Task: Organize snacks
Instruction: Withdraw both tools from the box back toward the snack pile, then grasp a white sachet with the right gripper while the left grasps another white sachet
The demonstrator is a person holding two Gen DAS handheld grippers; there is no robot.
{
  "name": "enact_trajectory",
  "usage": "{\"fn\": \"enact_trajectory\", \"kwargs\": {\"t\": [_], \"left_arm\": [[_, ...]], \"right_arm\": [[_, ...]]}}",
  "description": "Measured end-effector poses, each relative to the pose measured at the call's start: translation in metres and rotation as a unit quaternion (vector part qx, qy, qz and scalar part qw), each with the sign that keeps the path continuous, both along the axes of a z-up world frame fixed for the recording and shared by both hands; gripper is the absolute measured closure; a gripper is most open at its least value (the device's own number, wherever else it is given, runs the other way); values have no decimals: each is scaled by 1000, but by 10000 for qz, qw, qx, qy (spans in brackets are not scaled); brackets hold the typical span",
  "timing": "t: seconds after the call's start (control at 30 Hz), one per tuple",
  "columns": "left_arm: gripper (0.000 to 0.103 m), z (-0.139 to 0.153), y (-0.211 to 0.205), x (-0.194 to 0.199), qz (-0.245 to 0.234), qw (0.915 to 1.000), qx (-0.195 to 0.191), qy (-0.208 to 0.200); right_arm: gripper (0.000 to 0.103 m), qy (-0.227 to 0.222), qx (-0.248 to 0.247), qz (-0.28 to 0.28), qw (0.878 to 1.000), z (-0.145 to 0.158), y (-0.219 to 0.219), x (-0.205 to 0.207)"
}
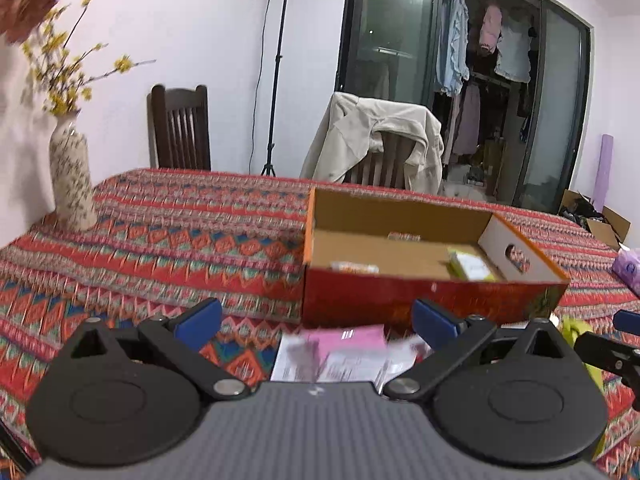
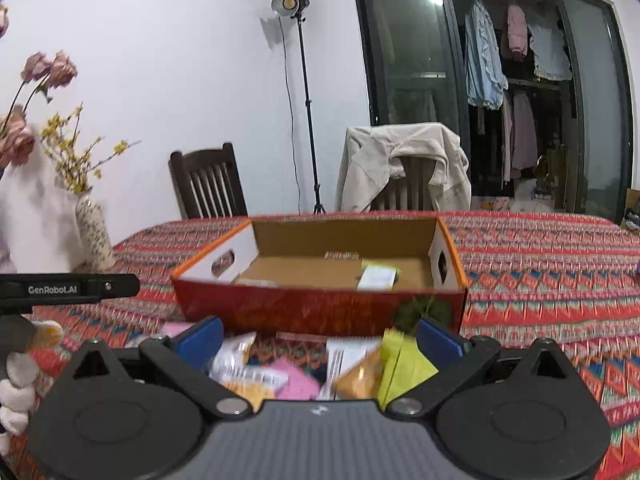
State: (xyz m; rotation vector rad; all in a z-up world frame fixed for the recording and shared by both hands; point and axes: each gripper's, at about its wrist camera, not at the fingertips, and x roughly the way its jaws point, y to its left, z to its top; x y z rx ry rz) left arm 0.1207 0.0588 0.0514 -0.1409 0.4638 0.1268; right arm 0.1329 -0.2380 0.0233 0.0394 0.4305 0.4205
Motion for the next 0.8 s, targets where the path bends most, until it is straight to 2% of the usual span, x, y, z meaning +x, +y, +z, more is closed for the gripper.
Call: {"fn": "enact_trajectory", "kwargs": {"t": [0.5,0.6,0.67,0.8], "left_arm": [[0,-26,4,-60,-64,9999,-79,41],[0,-30,6,-63,-30,9999,-120,100],[0,-31,6,-64,-16,9998,-147,116],[0,-33,6,-64,-14,9997,-177,154]], "right_arm": [[0,280,-265,87,9992,-35,-2,-53],[7,311,-338,62,9989,-39,-1,-60],[22,336,-345,92,9988,-38,3,-61],[30,429,-385,181,9982,-38,14,-60]]}}
